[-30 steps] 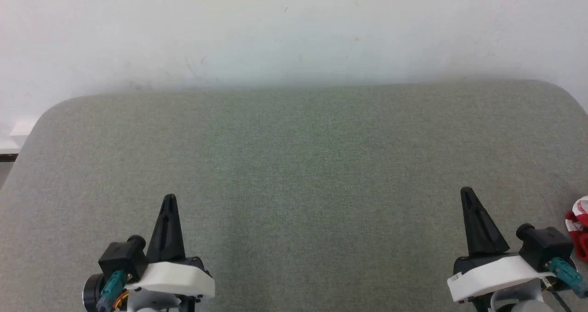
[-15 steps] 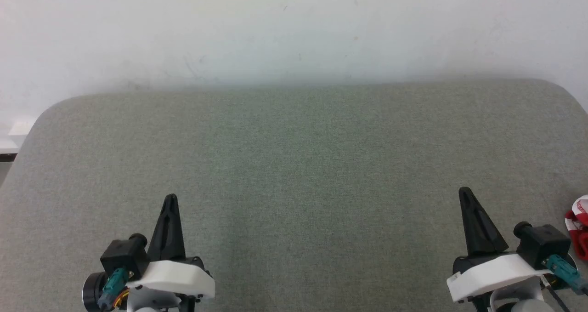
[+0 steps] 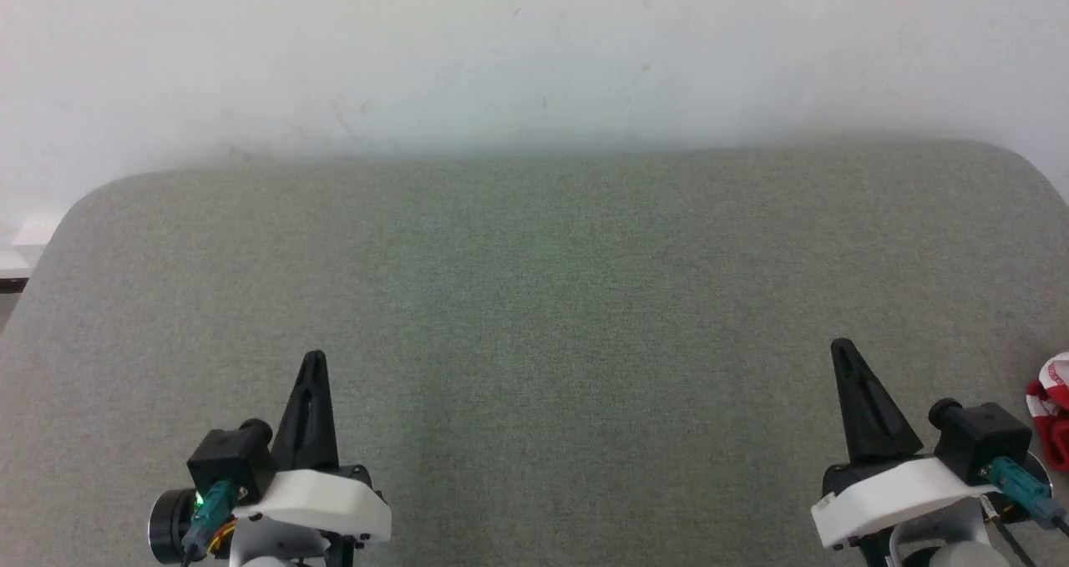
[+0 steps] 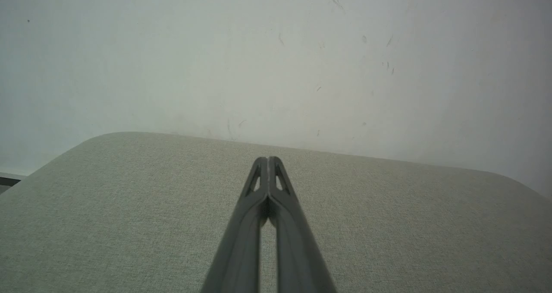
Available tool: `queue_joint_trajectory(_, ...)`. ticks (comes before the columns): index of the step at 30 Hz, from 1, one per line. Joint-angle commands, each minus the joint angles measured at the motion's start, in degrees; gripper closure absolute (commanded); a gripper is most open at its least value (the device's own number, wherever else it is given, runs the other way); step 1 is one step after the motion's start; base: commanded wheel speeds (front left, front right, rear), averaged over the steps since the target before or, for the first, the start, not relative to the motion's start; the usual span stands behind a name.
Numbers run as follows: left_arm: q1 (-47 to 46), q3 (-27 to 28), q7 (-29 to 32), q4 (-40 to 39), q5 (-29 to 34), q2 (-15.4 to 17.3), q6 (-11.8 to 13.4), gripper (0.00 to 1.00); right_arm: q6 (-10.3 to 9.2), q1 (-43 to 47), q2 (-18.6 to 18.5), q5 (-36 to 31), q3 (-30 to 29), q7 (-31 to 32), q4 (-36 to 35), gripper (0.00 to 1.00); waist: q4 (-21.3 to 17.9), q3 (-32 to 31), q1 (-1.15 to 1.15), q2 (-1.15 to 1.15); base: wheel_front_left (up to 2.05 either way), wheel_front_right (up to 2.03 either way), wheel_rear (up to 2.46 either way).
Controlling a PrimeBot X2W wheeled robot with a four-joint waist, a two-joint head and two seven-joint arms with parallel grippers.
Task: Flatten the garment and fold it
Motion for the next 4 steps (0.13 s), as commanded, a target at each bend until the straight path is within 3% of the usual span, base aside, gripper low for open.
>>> queue_joint_trajectory(1,0.03,0.23,0.44,-0.44,0.80,-0.08,-0.48,1.00,-0.01,-0.16,0.06,-0.82,-0.04,0.45,-0.46,1.00,-0.02,0.03,0.00,0.00,0.00,0.00,0.00)
queue_joint_trajectory(4,0.03,0.29,0.79,-0.60,1.14,-0.08,-0.59,1.00,-0.01,-0.18,0.07,-1.13,-0.04,0.81,-0.65,1.00,-0.04,0.07,0.00,0.00,0.00,0.00,0.00)
